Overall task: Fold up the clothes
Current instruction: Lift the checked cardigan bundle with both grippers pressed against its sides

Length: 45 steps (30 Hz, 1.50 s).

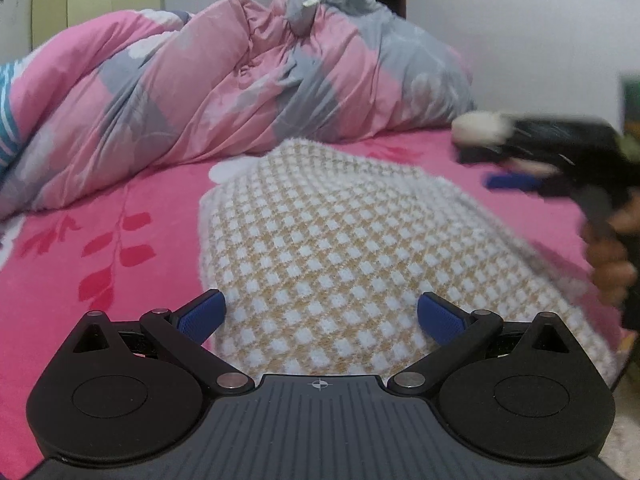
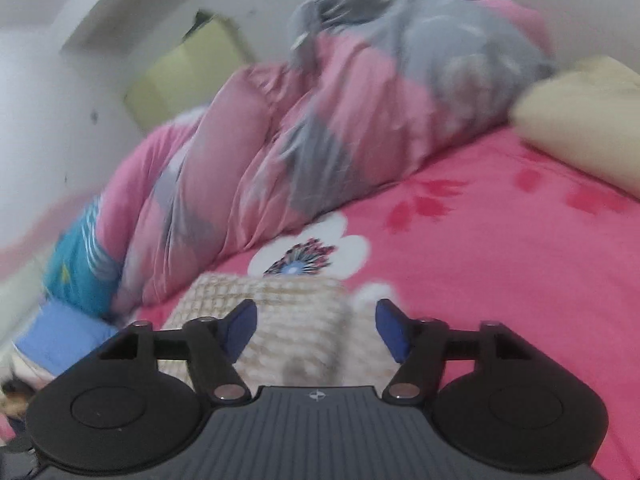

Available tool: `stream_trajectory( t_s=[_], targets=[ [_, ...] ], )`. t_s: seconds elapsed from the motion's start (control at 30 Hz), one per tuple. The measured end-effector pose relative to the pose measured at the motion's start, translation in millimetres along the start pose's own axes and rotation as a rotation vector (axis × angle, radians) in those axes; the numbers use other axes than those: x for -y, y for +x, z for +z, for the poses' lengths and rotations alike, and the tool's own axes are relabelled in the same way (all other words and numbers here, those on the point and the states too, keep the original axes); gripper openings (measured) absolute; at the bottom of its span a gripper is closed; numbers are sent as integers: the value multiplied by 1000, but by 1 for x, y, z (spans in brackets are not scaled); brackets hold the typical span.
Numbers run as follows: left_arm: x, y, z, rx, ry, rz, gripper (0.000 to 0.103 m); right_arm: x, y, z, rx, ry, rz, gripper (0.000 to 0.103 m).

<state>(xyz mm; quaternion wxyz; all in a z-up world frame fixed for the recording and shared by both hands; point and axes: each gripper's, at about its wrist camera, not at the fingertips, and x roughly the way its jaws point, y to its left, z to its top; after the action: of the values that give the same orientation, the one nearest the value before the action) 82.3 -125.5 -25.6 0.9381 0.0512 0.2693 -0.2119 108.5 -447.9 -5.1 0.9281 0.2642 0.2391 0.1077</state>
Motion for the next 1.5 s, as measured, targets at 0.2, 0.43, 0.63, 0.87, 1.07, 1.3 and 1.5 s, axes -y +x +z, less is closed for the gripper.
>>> stream_trajectory(
  t_s=[0.2, 0.43, 0.63, 0.87, 1.07, 1.3, 1.5],
  targets=[
    [-52, -9, -2, 40, -229, -140, 103, 55, -51, -21, -94, 192, 36, 78],
    [-86, 30, -10, -187, -406, -317, 103, 49, -41, -42, -210, 180, 162, 99],
    [-71, 52, -9, -249, -406, -408, 103, 30, -7, -44, -305, 134, 270, 103],
    [-74, 74, -8, -273, -433, -488, 103, 27, 24, -35, -384, 172, 361, 103],
    [-84, 92, -4, -309, -444, -592, 103, 33, 53, -29, -377, 239, 418, 103],
    [-87, 84, -16, -260, -395, -660, 103, 28, 32, -41, -432, 135, 441, 97],
    [-83, 92, -10, -282, -410, -661, 103, 28, 49, -38, -465, 94, 506, 94]
  ],
)
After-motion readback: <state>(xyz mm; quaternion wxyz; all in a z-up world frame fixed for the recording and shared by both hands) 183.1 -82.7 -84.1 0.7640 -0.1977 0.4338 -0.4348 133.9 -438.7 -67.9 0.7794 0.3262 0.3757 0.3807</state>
